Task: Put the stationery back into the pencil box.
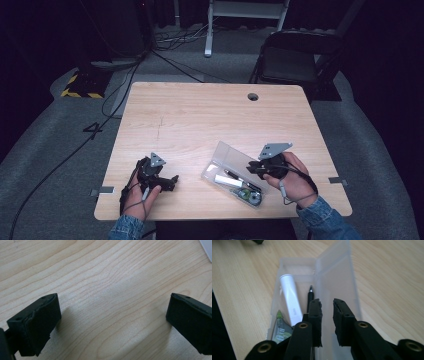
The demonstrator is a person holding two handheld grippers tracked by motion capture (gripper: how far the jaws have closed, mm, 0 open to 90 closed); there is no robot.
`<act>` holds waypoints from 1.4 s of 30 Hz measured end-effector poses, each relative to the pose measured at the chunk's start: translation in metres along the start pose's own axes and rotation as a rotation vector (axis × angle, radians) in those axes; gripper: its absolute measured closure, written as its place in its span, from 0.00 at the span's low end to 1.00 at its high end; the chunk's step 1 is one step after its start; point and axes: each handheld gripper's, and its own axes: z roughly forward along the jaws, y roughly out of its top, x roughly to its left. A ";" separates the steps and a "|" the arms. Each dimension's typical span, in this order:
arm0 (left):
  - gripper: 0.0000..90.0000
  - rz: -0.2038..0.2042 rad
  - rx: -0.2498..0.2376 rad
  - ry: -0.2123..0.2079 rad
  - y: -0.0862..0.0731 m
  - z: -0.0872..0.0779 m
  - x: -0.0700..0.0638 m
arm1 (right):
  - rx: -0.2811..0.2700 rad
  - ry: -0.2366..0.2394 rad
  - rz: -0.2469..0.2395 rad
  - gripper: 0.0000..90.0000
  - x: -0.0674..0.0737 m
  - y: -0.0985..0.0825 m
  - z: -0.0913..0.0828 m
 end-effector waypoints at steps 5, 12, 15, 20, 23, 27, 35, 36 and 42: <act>0.00 -0.003 0.000 0.004 0.000 0.000 0.000 | -0.050 -0.062 0.066 0.72 -0.021 -0.009 -0.022; 0.00 -0.004 0.002 0.007 0.001 0.001 0.003 | -0.123 -0.146 0.144 0.54 -0.045 -0.021 -0.040; 0.00 -0.010 0.002 0.007 0.001 0.001 0.005 | -0.132 -0.171 0.172 0.51 -0.056 -0.028 -0.046; 0.00 -0.014 0.000 0.015 0.002 0.001 0.010 | -0.134 -0.219 0.235 0.49 -0.075 -0.045 -0.057; 0.00 -0.017 0.000 0.018 0.002 0.001 0.012 | -0.134 -0.251 0.260 0.48 -0.086 -0.055 -0.062; 0.00 -0.022 -0.001 0.024 0.002 0.001 0.015 | -0.118 -0.295 0.264 0.47 -0.099 -0.066 -0.063; 0.00 -0.037 -0.002 0.034 0.001 0.000 0.019 | -0.098 -0.326 0.356 0.43 -0.122 -0.090 -0.058; 0.00 -0.038 -0.002 0.035 0.001 0.000 0.020 | -0.098 -0.326 0.356 0.43 -0.122 -0.090 -0.058; 0.00 -0.045 0.000 0.046 0.000 -0.001 0.021 | -0.086 -0.331 0.399 0.41 -0.133 -0.105 -0.049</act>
